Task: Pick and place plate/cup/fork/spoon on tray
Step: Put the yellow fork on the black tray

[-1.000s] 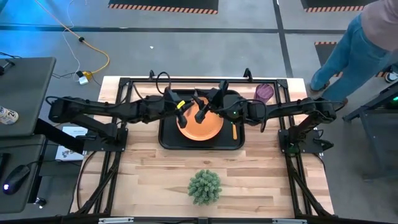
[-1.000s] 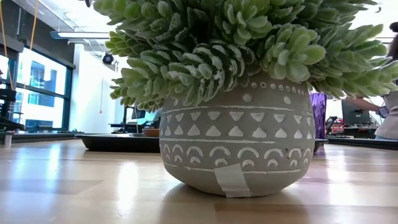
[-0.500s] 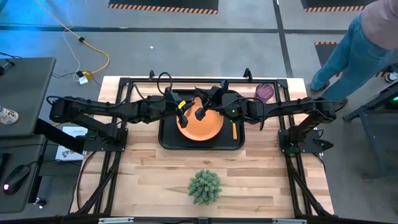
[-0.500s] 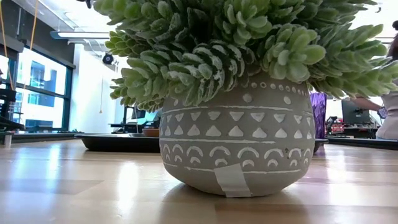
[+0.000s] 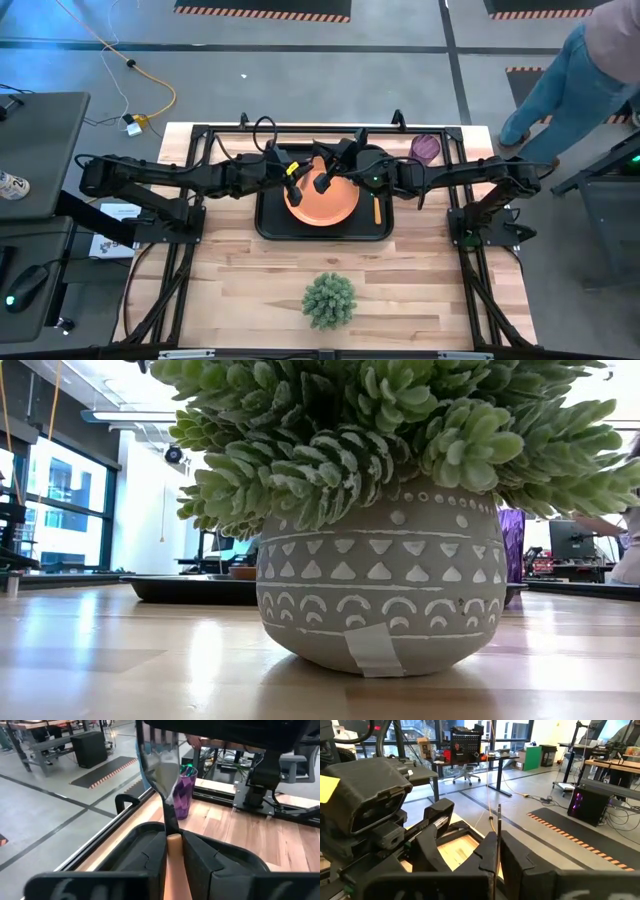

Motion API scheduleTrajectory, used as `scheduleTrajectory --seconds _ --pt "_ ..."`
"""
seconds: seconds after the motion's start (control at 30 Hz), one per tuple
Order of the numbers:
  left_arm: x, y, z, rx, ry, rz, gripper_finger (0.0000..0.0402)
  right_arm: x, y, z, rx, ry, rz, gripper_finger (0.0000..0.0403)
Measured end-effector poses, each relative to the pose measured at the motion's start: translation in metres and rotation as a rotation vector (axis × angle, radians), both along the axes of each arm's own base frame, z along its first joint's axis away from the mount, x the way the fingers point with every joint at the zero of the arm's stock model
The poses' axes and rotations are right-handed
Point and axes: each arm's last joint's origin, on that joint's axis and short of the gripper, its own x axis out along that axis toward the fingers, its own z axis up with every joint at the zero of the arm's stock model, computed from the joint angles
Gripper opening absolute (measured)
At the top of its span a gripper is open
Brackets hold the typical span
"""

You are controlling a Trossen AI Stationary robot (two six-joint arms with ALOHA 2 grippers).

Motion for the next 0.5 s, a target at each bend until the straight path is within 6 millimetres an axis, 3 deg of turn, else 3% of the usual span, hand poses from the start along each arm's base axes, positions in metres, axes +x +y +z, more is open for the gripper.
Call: scheduleTrajectory --seconds 0.5 --pt "-0.0036 -0.0037 0.0059 0.000 -0.009 -0.096 0.0127 -0.0022 0.0028 -0.0017 0.000 0.039 0.007 0.0000"
